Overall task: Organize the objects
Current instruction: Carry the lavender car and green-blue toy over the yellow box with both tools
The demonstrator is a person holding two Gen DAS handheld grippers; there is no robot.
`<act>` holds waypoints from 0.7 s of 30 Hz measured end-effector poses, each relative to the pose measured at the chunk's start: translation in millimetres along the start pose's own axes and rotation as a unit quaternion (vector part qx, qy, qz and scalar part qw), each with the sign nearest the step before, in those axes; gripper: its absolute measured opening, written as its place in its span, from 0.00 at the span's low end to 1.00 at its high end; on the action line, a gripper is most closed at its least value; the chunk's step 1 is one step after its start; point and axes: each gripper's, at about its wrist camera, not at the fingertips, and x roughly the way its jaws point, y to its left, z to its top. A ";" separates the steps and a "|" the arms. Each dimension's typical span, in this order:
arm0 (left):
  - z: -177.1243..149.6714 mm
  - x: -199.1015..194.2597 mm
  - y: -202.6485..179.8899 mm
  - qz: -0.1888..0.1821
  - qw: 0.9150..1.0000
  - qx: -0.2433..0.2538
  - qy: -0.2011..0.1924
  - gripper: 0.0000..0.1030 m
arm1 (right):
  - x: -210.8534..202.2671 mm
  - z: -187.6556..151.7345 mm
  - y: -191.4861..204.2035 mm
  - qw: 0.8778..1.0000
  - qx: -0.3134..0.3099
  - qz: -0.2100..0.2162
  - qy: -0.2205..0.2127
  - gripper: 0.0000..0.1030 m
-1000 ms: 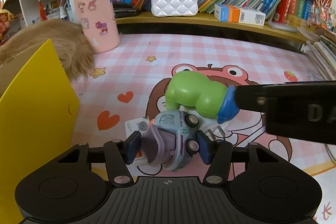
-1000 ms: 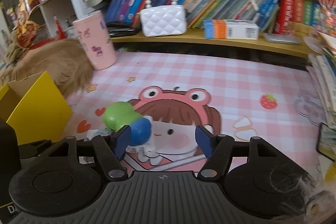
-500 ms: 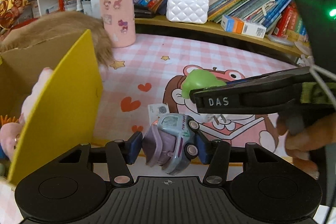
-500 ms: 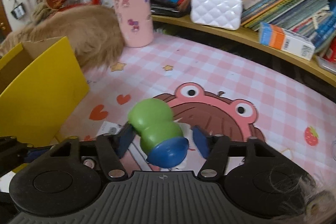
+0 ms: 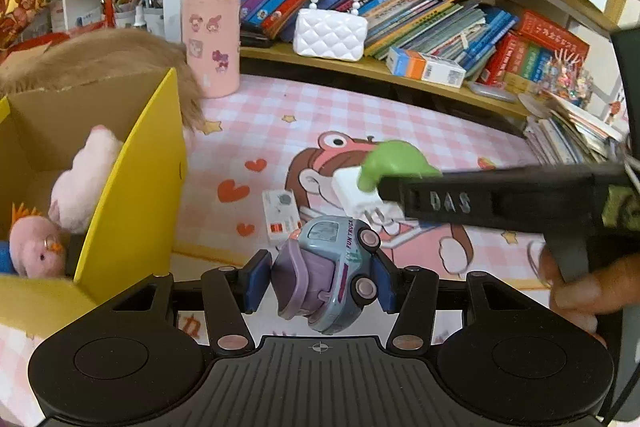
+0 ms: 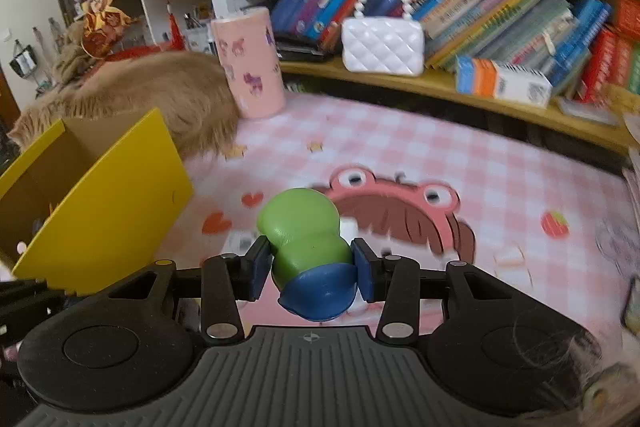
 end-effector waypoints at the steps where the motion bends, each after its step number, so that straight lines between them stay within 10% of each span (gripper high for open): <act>1: -2.5 -2.2 0.7 -0.003 1.000 0.000 0.002 0.50 | -3.1 -5.1 0.9 1.000 0.002 -0.005 0.005 0.39; 21: -57.2 -74.0 59.7 -0.062 0.998 0.027 0.012 0.50 | -94.6 -96.4 75.3 0.991 0.079 -0.104 0.034 0.39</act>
